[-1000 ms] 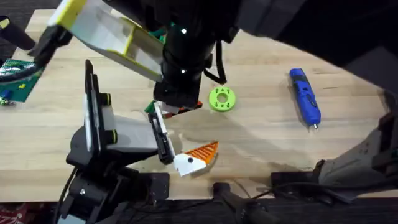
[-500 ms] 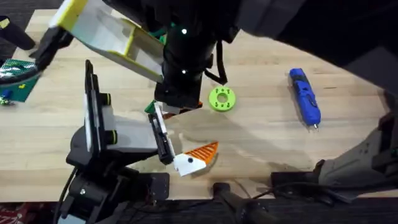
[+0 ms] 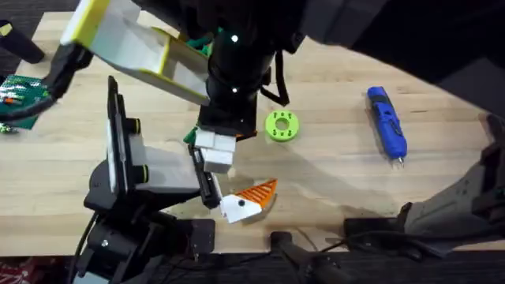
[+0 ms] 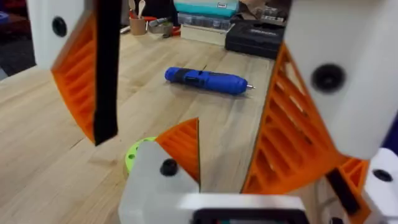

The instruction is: Pick up the gripper from the table and insert it into the empty holder that is missing its gripper. Then pick up a screw, insert it into the mounting hole, and use the screwdriver to tighten it. Finally, clean up the table by picking up the vegetable and placing it into the bucket.

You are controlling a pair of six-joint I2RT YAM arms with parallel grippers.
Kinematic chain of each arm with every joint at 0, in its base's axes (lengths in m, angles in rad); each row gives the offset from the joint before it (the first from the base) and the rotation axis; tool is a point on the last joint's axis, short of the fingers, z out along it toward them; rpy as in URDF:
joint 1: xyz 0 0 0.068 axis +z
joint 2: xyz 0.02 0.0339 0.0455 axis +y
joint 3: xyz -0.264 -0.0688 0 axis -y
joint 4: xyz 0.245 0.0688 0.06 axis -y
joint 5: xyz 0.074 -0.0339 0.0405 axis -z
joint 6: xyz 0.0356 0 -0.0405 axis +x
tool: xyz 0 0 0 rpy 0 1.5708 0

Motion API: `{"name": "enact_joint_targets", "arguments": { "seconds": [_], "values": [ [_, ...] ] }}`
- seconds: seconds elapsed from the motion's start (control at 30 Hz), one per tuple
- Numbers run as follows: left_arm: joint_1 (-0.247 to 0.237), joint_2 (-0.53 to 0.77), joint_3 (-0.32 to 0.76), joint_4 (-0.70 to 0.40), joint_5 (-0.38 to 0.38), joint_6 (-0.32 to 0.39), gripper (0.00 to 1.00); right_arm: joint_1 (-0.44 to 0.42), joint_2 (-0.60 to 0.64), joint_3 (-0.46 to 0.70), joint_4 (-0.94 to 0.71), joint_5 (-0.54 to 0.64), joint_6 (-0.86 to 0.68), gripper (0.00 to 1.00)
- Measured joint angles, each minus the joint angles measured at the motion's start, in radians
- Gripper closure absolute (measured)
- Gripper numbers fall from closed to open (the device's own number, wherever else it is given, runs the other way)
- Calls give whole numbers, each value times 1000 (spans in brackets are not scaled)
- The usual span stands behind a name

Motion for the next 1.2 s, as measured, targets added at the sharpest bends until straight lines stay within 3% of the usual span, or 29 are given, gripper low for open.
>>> {"name": "enact_joint_targets", "arguments": {
  "seconds": [0.83,1.03,1.2],
  "values": [
    [0,0,0,0,0,0,14,-15,-1,35,-55,-2,80,5],
    [0,0,0,0,0,0,15,-122,-79,94,-78,24,173,6],
    [0,0,0,0,0,0,15,-297,-189,115,-124,42,258,5]
  ]
}}
